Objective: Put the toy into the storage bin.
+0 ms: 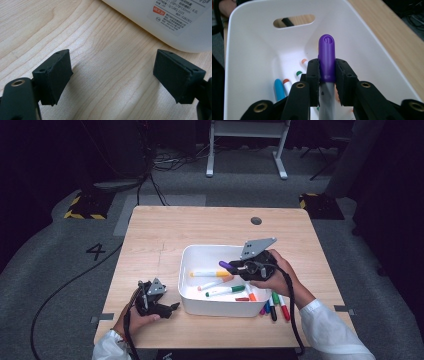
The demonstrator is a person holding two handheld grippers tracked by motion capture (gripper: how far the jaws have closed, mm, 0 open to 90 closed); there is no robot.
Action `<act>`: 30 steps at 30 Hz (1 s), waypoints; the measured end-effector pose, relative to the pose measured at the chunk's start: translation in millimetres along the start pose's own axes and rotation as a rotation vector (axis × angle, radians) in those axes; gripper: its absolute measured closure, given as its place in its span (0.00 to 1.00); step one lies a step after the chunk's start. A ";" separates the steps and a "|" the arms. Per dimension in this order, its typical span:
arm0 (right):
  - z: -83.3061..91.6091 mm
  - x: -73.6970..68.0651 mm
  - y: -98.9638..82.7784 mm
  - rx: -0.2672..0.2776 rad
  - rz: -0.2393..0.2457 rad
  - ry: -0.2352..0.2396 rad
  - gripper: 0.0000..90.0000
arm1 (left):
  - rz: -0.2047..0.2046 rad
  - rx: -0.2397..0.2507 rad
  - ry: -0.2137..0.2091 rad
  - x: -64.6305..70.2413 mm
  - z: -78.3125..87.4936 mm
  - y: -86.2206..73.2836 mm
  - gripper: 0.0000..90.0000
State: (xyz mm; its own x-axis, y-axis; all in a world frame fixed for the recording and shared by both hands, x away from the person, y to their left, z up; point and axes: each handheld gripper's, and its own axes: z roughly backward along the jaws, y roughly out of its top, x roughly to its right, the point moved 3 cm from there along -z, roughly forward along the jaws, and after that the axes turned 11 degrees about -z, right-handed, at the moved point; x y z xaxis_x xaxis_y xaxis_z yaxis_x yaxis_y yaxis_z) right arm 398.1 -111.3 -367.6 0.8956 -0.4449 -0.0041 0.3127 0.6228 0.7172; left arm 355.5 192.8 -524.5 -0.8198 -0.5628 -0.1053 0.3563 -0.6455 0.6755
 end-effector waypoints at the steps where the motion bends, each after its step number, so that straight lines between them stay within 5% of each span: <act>1: -3.1 -2.4 -1.1 -0.018 0.009 0.010 0.83 | 0.001 -0.001 0.000 0.1 0.0 0.0 0.17; 19: -10.7 -39.8 -13.6 -0.190 0.083 0.110 0.83 | 0.000 0.000 0.001 0.3 0.2 -0.1 0.17; 24: -12.1 -42.3 -14.3 -0.200 0.101 0.119 0.80 | 0.001 0.000 0.002 0.3 0.2 -0.2 0.17; 25: -11.0 -41.8 -14.0 -0.198 0.095 0.107 0.73 | 0.001 0.000 0.002 0.3 0.2 -0.1 0.17; 30: -4.8 -36.5 -13.5 -0.123 0.070 0.098 0.66 | 0.001 0.000 0.001 0.3 0.2 -0.2 0.17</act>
State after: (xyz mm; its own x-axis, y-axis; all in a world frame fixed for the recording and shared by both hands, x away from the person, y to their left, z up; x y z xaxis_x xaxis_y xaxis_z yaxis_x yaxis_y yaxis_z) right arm 362.7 -100.3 -380.5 0.9412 -0.3366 -0.0292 0.2794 0.7267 0.6276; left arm 355.1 192.8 -524.5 -0.8188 -0.5643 -0.1056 0.3575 -0.6451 0.6754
